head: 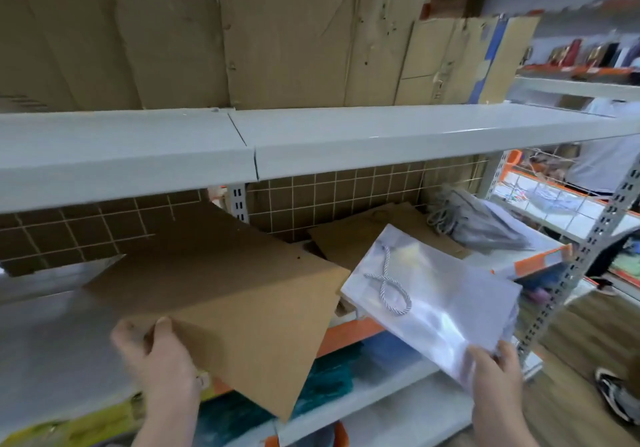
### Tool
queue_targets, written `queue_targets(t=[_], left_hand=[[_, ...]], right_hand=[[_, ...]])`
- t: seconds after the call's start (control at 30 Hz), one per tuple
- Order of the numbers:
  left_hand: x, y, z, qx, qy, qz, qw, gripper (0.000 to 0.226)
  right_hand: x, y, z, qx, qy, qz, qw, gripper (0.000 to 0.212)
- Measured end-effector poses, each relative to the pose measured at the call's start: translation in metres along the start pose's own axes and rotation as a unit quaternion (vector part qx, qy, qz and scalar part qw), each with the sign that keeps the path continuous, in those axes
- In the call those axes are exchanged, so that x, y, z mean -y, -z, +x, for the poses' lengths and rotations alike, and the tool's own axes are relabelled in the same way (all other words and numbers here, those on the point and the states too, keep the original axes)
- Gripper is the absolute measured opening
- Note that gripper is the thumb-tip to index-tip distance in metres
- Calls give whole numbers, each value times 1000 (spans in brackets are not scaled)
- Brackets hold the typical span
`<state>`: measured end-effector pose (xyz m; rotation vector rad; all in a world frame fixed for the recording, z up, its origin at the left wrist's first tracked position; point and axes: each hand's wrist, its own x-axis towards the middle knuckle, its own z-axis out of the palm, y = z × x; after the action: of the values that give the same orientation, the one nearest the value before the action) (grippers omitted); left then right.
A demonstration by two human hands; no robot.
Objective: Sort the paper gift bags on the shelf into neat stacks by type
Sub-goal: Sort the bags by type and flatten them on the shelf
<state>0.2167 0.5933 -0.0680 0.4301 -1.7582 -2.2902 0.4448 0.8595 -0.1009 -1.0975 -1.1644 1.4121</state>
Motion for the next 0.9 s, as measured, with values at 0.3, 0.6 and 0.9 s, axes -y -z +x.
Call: queue_targets(t=[0.3, 0.6, 0.9], left_hand=[[31, -120, -20, 31, 88, -22, 995, 40], [46, -190, -43, 48, 96, -35, 994, 44], [93, -258, -89, 59, 109, -67, 990, 55]], right_hand=[[22, 11, 104, -48, 0, 14, 999, 32], [22, 18, 185, -63, -24, 27, 997, 34], [41, 31, 308, -37, -9, 8, 999, 31]])
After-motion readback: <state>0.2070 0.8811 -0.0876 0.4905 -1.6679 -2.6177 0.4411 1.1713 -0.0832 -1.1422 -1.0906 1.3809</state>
